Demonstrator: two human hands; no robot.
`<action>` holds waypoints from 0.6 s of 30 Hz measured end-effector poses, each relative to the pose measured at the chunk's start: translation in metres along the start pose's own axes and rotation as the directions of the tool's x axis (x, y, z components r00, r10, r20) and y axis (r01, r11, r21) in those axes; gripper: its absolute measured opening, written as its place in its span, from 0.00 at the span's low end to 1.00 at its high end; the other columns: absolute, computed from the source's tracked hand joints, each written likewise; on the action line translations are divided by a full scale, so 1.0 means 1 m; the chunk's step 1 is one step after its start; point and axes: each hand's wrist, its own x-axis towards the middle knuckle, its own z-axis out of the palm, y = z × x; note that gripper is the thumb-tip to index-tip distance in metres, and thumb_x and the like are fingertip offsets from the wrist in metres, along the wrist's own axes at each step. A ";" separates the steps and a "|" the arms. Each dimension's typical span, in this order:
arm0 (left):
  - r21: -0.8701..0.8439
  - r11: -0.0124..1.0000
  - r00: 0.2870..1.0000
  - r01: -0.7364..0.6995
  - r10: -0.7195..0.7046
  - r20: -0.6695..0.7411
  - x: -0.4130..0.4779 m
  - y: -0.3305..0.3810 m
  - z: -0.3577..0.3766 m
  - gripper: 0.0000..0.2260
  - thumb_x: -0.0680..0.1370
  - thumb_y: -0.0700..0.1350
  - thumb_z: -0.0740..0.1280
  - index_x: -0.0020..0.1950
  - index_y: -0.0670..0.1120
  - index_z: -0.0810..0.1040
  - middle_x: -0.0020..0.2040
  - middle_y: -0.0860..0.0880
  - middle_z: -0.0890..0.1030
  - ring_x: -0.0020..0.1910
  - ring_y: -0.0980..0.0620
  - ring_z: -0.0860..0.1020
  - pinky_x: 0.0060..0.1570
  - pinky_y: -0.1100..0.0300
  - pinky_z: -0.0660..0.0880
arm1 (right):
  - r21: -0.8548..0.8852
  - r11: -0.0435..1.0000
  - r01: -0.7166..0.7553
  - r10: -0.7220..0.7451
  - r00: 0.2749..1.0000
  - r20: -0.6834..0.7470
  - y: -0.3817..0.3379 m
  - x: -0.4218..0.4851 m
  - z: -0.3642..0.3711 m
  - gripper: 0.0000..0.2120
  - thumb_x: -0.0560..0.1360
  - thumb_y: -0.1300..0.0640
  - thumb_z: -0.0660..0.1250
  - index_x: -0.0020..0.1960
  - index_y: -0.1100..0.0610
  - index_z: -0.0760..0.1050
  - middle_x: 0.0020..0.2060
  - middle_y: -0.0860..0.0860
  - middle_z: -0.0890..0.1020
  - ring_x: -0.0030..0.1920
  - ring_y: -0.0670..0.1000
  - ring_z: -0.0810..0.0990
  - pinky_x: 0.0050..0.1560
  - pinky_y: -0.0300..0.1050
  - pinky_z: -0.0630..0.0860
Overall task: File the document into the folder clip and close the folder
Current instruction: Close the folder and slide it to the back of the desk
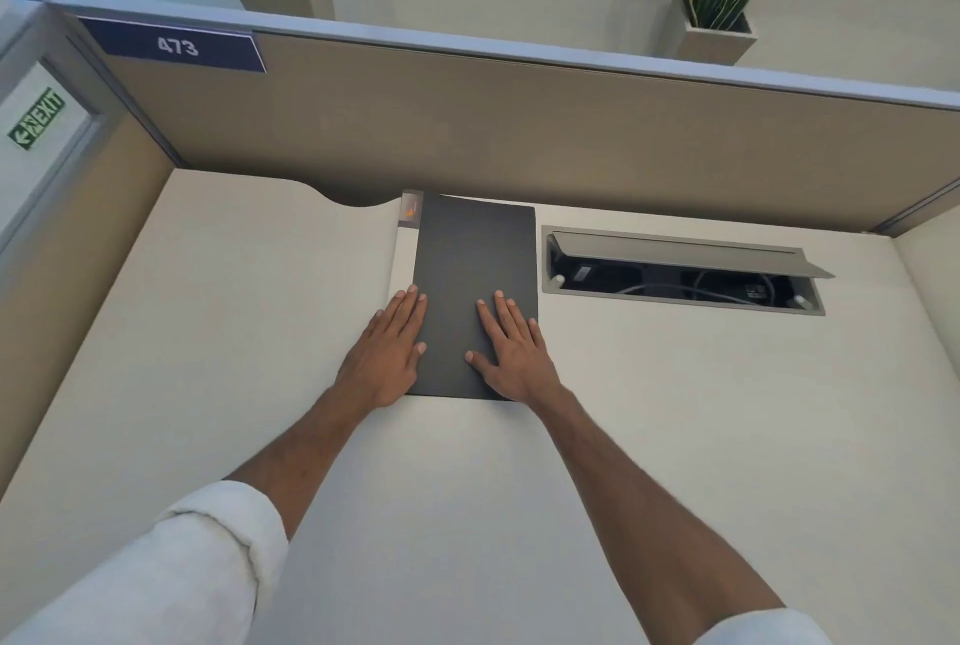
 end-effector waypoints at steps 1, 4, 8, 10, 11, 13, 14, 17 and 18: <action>0.001 1.000 1.000 0.001 -0.001 0.002 0.001 0.000 -0.001 0.31 0.89 0.51 0.54 0.89 0.47 0.44 0.89 0.49 0.42 0.88 0.49 0.43 0.86 0.48 0.51 | -0.006 1.000 -0.002 0.002 1.000 0.005 0.000 0.002 -0.001 0.39 0.84 0.35 0.56 0.87 0.44 0.40 0.87 0.48 0.39 0.86 0.51 0.38 0.85 0.57 0.41; 0.004 1.000 1.000 0.004 -0.004 0.001 0.005 -0.001 -0.003 0.31 0.89 0.51 0.53 0.89 0.47 0.44 0.89 0.50 0.42 0.88 0.49 0.43 0.86 0.47 0.52 | -0.012 1.000 0.002 -0.002 1.000 0.018 0.001 0.006 -0.003 0.39 0.84 0.35 0.56 0.87 0.44 0.39 0.86 0.48 0.39 0.86 0.52 0.38 0.85 0.57 0.41; 0.002 1.000 1.000 0.006 -0.006 0.018 0.007 0.001 -0.007 0.31 0.89 0.52 0.53 0.89 0.47 0.44 0.89 0.49 0.42 0.88 0.49 0.43 0.86 0.48 0.51 | -0.022 1.000 0.004 -0.004 1.000 0.023 0.002 0.010 -0.003 0.39 0.84 0.34 0.55 0.87 0.44 0.39 0.87 0.48 0.39 0.86 0.52 0.38 0.84 0.57 0.41; 0.002 1.000 1.000 0.007 -0.007 0.025 0.008 0.001 -0.009 0.31 0.89 0.52 0.53 0.89 0.47 0.43 0.89 0.49 0.42 0.88 0.49 0.43 0.86 0.48 0.51 | -0.025 1.000 0.001 -0.001 1.000 0.024 0.002 0.011 -0.003 0.39 0.84 0.34 0.56 0.87 0.44 0.39 0.87 0.48 0.39 0.86 0.52 0.38 0.84 0.57 0.41; 0.002 1.000 1.000 0.009 -0.009 0.027 0.008 0.001 -0.009 0.31 0.89 0.52 0.53 0.89 0.47 0.43 0.89 0.49 0.42 0.88 0.49 0.43 0.86 0.48 0.51 | -0.023 1.000 0.002 -0.002 1.000 0.024 0.002 0.012 -0.004 0.39 0.84 0.34 0.56 0.87 0.44 0.39 0.87 0.48 0.39 0.86 0.52 0.38 0.84 0.57 0.41; 0.004 1.000 1.000 0.012 -0.012 0.027 0.009 0.001 -0.010 0.31 0.89 0.52 0.53 0.89 0.46 0.44 0.89 0.49 0.42 0.88 0.49 0.43 0.86 0.48 0.51 | -0.019 1.000 0.003 -0.003 1.000 0.020 0.002 0.012 -0.004 0.39 0.84 0.35 0.56 0.87 0.45 0.39 0.87 0.49 0.39 0.86 0.52 0.38 0.84 0.58 0.41; 0.007 1.000 1.000 0.012 -0.012 0.029 0.009 0.002 -0.010 0.31 0.89 0.52 0.53 0.89 0.46 0.44 0.89 0.49 0.42 0.89 0.49 0.43 0.86 0.48 0.51 | -0.020 1.000 0.002 -0.001 1.000 0.021 0.001 0.012 -0.005 0.39 0.84 0.35 0.56 0.87 0.45 0.39 0.87 0.49 0.39 0.86 0.52 0.38 0.84 0.58 0.41; 0.015 1.000 0.999 0.013 -0.014 0.036 0.008 0.003 -0.012 0.31 0.89 0.52 0.53 0.89 0.46 0.44 0.89 0.48 0.42 0.89 0.48 0.44 0.86 0.47 0.51 | -0.019 1.000 0.004 -0.004 1.000 0.021 0.001 0.013 -0.003 0.40 0.84 0.35 0.56 0.87 0.45 0.39 0.87 0.49 0.39 0.86 0.53 0.38 0.84 0.58 0.40; 0.019 1.000 0.999 0.018 -0.018 0.039 0.008 0.004 -0.013 0.31 0.89 0.52 0.53 0.89 0.46 0.44 0.89 0.48 0.42 0.89 0.48 0.44 0.86 0.46 0.51 | -0.019 1.000 0.005 -0.005 1.000 0.021 0.001 0.013 -0.003 0.40 0.84 0.35 0.56 0.87 0.45 0.40 0.87 0.49 0.39 0.86 0.53 0.38 0.84 0.58 0.40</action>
